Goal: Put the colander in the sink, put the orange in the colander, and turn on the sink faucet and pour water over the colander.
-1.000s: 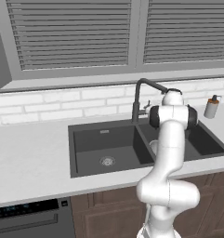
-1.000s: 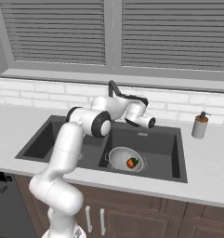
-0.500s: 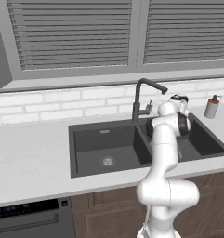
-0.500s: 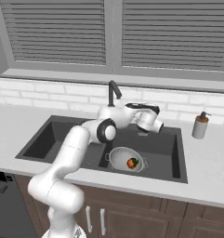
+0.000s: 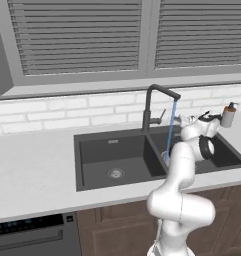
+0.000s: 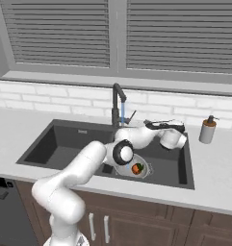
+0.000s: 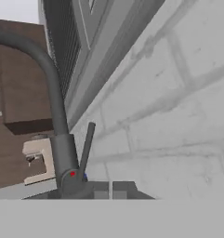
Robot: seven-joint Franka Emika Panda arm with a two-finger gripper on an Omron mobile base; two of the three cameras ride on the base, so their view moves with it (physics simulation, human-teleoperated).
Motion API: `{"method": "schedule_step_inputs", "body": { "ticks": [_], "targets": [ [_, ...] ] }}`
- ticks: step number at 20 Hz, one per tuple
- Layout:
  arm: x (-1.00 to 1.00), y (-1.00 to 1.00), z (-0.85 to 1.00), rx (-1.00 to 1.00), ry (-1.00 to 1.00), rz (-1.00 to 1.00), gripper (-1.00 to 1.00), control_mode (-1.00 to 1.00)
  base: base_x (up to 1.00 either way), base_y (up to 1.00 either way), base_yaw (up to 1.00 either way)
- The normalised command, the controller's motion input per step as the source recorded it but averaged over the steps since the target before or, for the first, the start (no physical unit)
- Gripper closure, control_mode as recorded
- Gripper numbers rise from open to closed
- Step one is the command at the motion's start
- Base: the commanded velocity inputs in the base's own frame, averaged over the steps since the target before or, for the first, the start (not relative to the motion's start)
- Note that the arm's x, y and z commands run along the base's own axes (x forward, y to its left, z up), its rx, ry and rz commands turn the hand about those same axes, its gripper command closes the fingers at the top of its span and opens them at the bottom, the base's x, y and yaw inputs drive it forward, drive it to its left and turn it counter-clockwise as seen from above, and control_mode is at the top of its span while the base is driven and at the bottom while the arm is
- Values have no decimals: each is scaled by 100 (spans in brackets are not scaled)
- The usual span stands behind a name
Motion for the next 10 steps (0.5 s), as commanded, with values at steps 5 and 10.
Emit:
{"method": "schedule_step_inputs", "body": {
  "ticks": [5, 10],
  "targets": [
    [-94, -19, 92, 0, -12, -27, 100, -100, 0, 0, 0],
    [-100, 0, 91, 0, -17, -18, 100, -100, 0, 0, 0]
  ]
}}
